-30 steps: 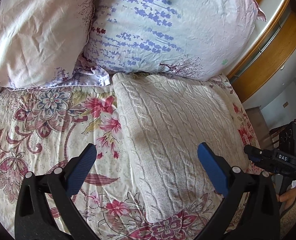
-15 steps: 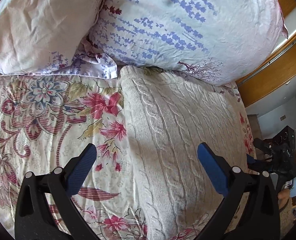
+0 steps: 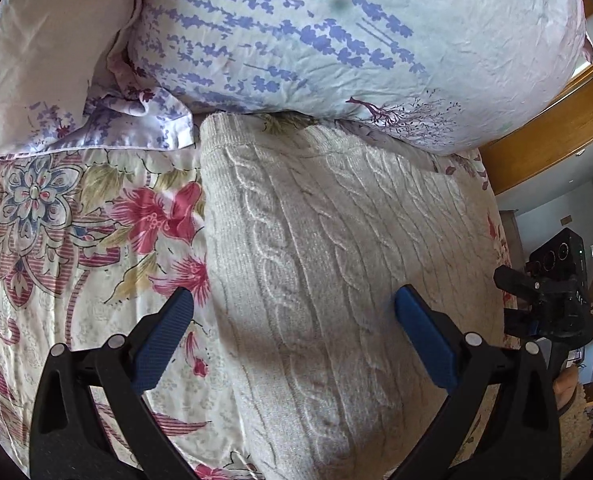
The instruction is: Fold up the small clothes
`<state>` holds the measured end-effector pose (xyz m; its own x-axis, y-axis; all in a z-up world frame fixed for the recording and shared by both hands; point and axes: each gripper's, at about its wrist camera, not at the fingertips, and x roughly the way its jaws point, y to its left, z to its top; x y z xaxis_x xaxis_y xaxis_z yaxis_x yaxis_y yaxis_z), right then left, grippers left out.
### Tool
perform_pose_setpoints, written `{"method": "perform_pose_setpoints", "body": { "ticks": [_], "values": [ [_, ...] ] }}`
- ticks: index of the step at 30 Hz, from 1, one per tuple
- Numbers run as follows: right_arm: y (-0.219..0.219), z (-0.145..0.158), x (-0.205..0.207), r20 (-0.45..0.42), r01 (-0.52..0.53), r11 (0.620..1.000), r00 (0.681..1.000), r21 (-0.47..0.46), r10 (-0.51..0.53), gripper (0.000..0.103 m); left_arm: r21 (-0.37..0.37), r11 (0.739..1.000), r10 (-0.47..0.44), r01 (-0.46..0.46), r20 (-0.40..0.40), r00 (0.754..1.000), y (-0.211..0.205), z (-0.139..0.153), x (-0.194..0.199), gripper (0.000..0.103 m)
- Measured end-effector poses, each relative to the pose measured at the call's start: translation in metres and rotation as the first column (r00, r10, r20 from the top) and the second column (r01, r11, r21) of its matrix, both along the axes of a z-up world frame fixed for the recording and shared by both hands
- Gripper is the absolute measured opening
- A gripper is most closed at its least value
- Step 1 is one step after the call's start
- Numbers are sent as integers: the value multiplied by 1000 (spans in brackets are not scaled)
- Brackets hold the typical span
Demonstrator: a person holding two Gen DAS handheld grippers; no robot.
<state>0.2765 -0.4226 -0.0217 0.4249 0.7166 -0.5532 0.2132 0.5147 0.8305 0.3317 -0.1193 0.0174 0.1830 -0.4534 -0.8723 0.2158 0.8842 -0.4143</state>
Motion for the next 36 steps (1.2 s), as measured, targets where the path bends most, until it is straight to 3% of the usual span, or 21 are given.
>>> {"method": "perform_pose_setpoints", "body": {
  "ticks": [5,8,13,17,21,27,36],
  "values": [
    [-1,-8,-4,22,-6,997,1000,83,4,85,-93,996,9,-14,-52,999,-7,-11,2,92],
    [-2,-17,-6,25,-9,986,1000,168,5,72,-131,991,26,-35,-72,997,-3,-14,5,88],
    [-14,-27,-15,56,-14,959,998,284,-2,71,-208,974,66,-90,-120,991,13,-19,8,74],
    [-28,-33,-24,25,-12,965,1000,262,6,53,-245,963,84,-115,-133,987,21,-21,6,71],
    [-28,-33,-32,54,-27,967,998,252,14,38,-258,960,85,-111,-108,990,25,-18,1,51],
    [-22,-17,-41,146,-43,964,989,262,4,33,-306,946,81,-107,-96,992,59,-8,-8,38],
    [29,-3,-38,214,-142,930,974,338,71,32,-336,933,133,-130,-14,991,136,42,-35,36]
  ]
}}
